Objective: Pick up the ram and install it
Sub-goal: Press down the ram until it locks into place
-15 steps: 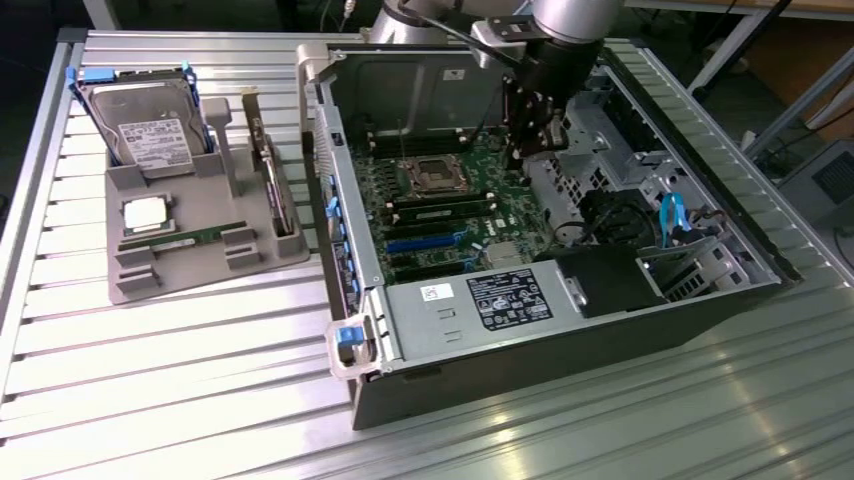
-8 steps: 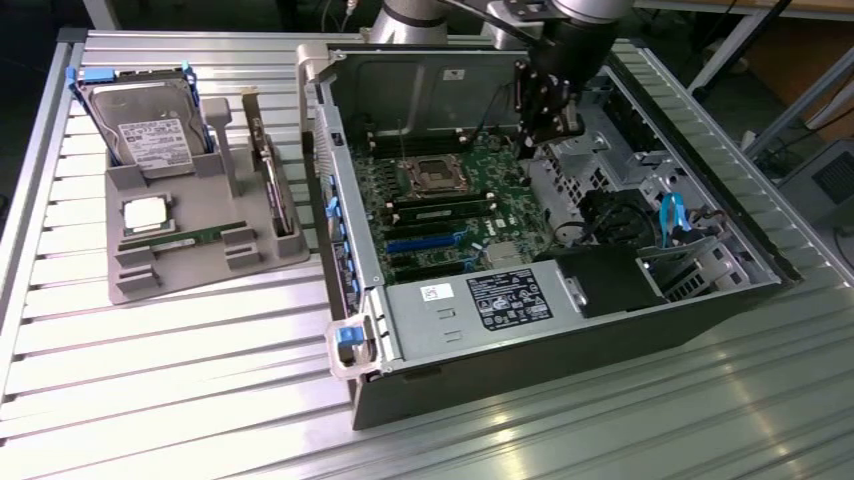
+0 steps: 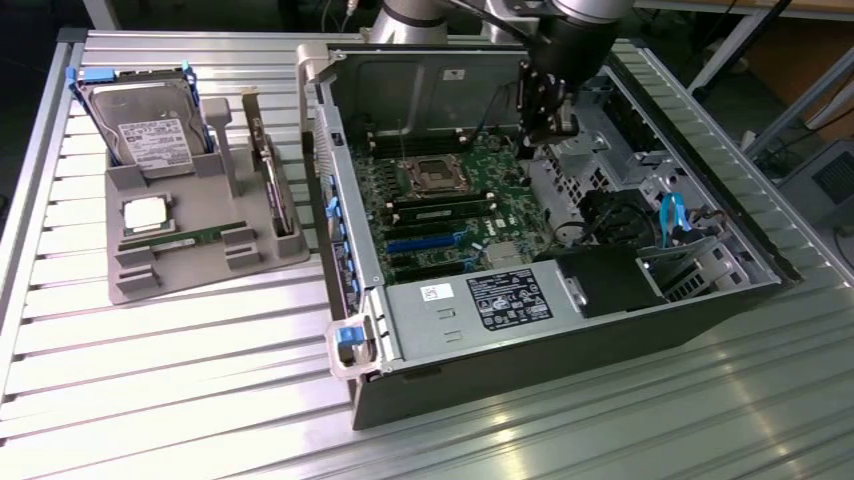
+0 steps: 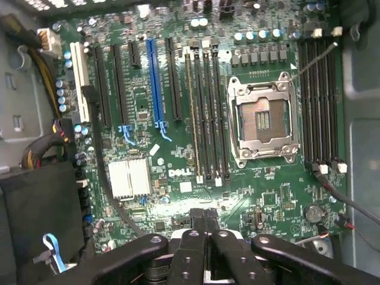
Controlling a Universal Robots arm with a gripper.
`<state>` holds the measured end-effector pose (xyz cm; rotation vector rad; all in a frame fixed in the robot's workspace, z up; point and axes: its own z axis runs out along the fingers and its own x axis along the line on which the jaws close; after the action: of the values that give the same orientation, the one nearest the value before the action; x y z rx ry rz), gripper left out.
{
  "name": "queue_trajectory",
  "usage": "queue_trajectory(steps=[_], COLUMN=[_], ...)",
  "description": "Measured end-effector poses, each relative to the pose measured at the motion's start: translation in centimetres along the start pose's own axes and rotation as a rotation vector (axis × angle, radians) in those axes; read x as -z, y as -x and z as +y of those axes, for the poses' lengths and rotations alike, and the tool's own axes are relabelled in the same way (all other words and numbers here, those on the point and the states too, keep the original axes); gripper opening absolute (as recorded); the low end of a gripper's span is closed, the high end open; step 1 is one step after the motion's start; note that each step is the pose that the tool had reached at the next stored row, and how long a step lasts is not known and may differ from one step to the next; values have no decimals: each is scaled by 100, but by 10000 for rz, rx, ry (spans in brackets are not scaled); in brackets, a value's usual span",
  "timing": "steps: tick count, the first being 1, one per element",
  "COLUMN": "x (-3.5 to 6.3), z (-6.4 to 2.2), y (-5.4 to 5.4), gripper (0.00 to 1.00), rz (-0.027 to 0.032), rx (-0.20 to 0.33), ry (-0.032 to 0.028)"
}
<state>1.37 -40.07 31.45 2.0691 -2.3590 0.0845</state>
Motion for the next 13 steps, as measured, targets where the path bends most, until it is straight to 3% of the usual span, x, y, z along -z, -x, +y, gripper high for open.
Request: queue_trajectory(steps=[2, 8, 13], x=[-1, -9, -17], z=[0, 0, 0], y=[0, 1, 1], gripper=[10, 10, 10], rz=[42, 138, 188], rx=[-1084, -3533, -4662], ry=[41, 132, 173])
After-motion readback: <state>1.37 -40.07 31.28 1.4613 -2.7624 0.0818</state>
